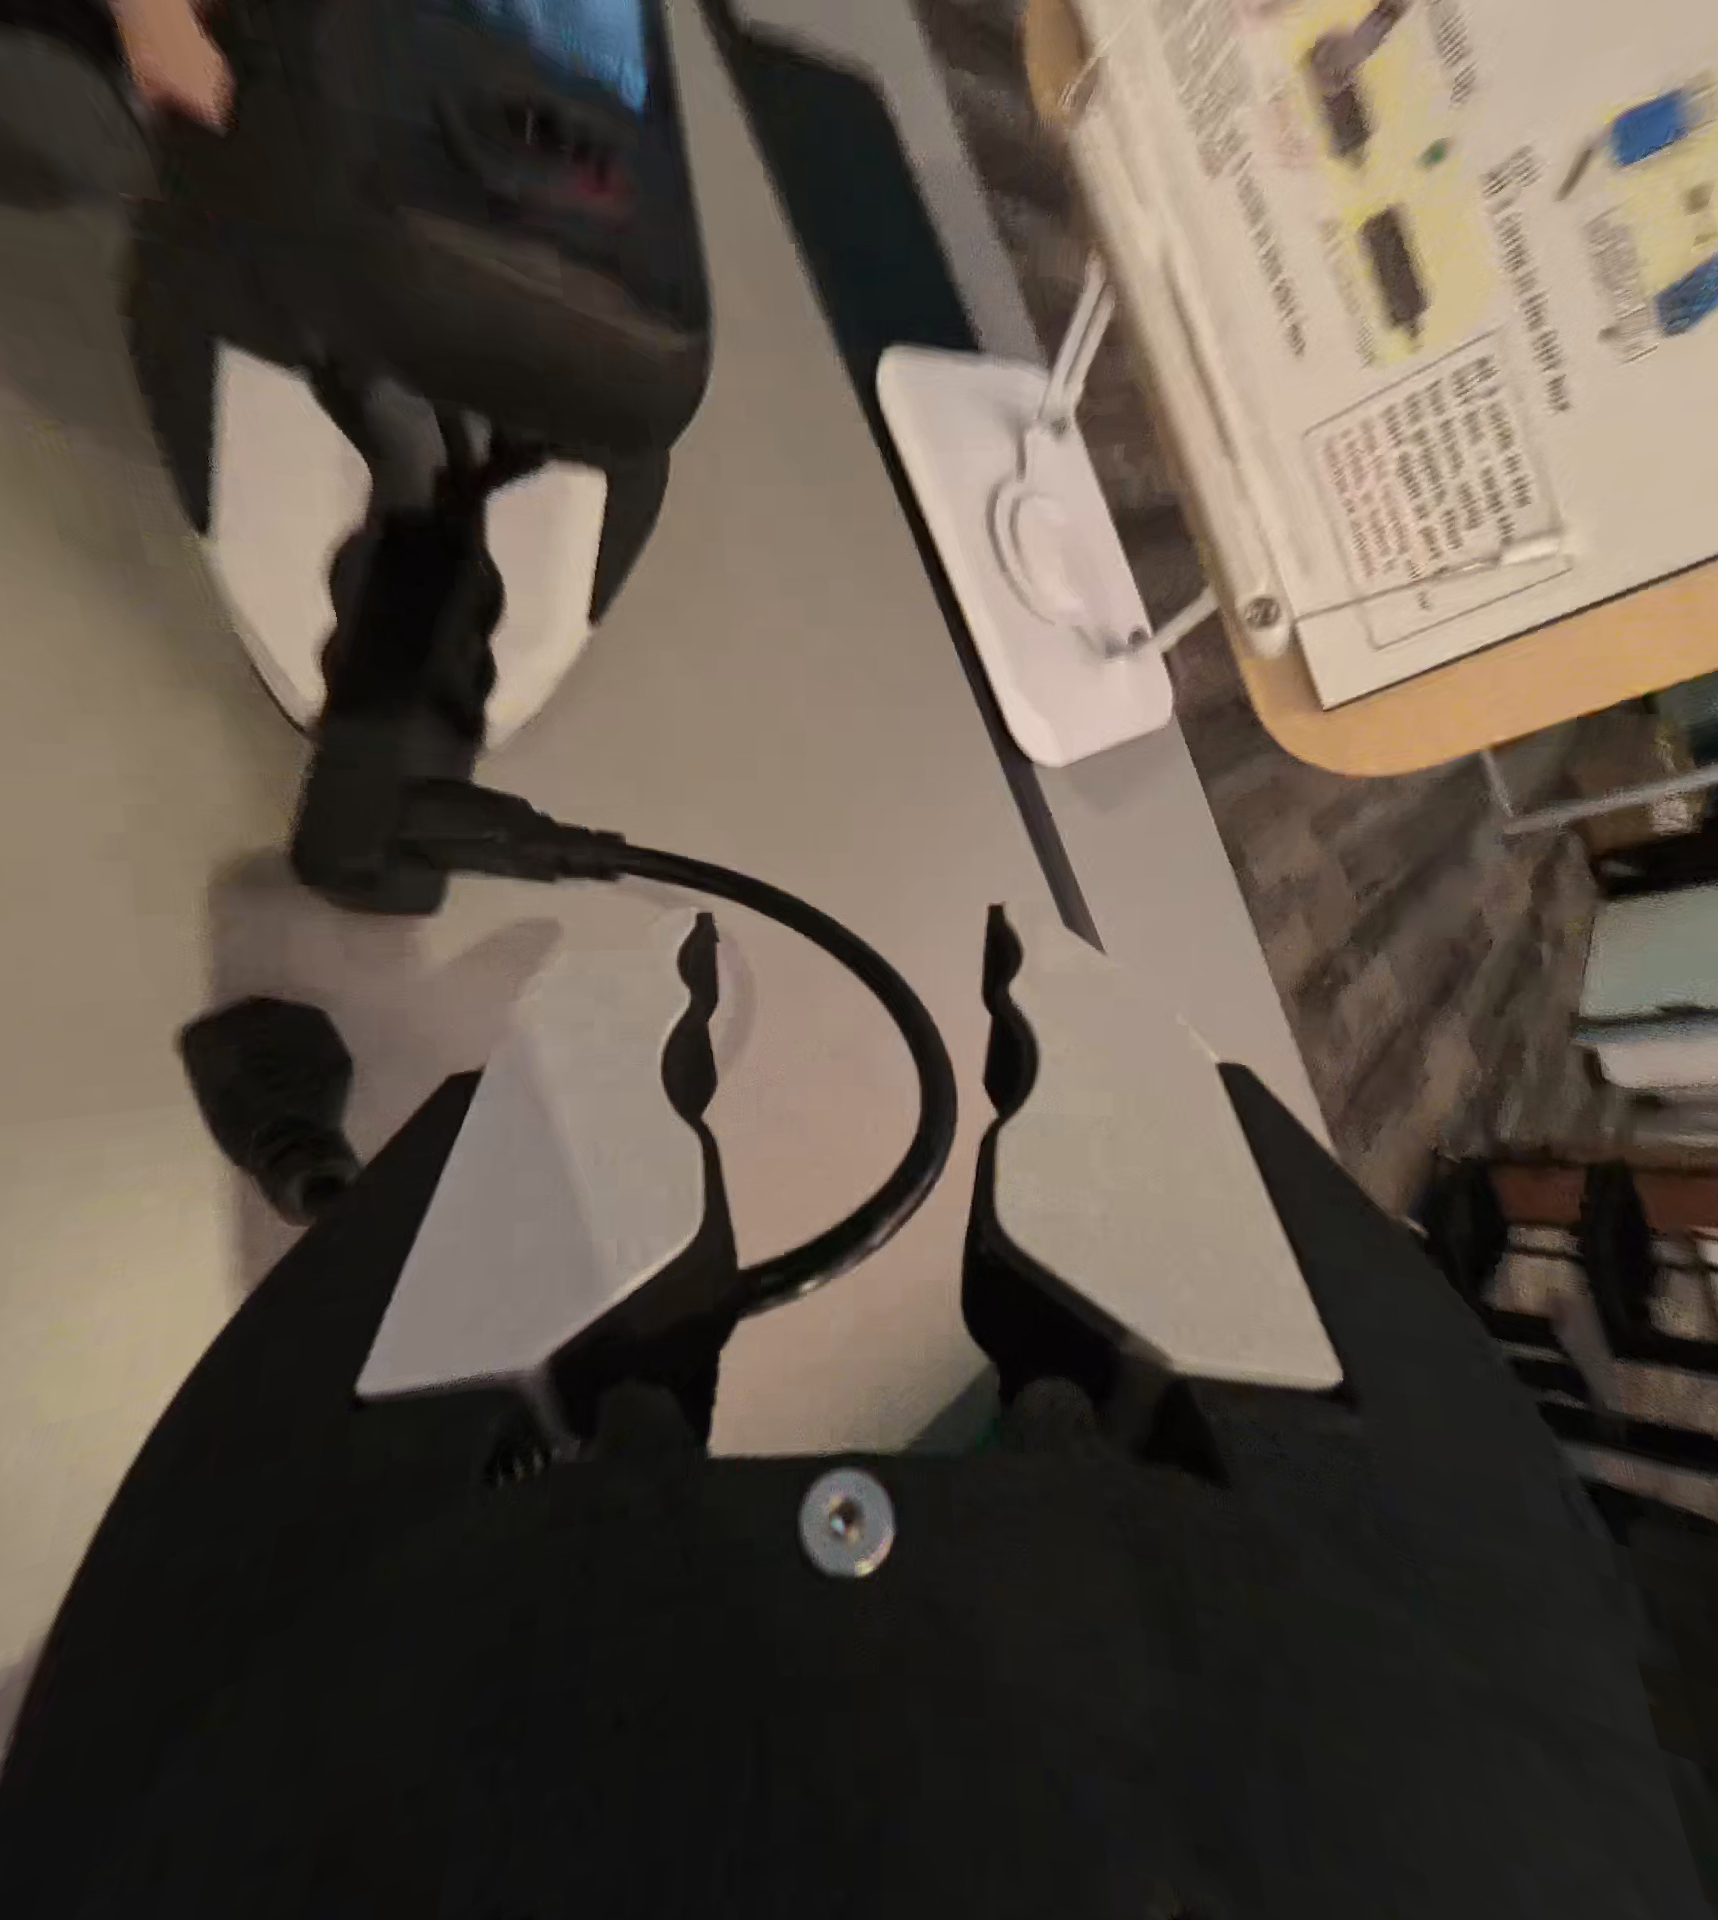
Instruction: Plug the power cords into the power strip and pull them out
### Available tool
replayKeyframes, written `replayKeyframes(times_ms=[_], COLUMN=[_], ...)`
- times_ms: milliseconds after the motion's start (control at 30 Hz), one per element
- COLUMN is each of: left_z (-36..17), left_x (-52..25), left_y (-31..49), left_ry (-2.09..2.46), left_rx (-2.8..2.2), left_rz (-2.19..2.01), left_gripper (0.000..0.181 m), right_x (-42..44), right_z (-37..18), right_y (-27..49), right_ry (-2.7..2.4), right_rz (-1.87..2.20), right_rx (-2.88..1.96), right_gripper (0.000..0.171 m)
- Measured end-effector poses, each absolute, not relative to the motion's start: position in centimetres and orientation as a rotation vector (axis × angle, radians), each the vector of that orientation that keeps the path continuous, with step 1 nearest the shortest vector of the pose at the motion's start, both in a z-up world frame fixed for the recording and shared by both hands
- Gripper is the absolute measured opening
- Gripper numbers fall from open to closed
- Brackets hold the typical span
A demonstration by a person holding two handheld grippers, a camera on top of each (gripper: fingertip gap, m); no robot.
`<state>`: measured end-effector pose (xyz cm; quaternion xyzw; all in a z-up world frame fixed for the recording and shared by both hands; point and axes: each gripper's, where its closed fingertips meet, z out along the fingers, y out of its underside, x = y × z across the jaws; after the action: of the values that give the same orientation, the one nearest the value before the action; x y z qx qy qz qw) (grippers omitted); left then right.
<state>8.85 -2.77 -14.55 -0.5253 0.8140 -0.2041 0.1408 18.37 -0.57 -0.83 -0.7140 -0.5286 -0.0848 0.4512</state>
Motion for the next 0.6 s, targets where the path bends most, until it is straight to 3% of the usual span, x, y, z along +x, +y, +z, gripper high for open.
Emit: replayKeyframes(times_ms=[267, 600], left_z=[-14.8, -15.4], left_x=[9.2, 10.0], left_y=[-3.3, -3.2], left_ry=[2.303, 2.310], left_rx=[-1.464, -1.314], left_rz=[-0.549, -0.402], left_gripper=[0.040, 0.034], right_x=[21.2, 19.9], right_z=[-7.6, -11.4], right_y=[4.0, 2.8], right_ry=[-1.675, -1.783], right_rz=[-0.499, -0.401], right_rx=[-2.121, -2.456], right_gripper=[0.052, 0.027])
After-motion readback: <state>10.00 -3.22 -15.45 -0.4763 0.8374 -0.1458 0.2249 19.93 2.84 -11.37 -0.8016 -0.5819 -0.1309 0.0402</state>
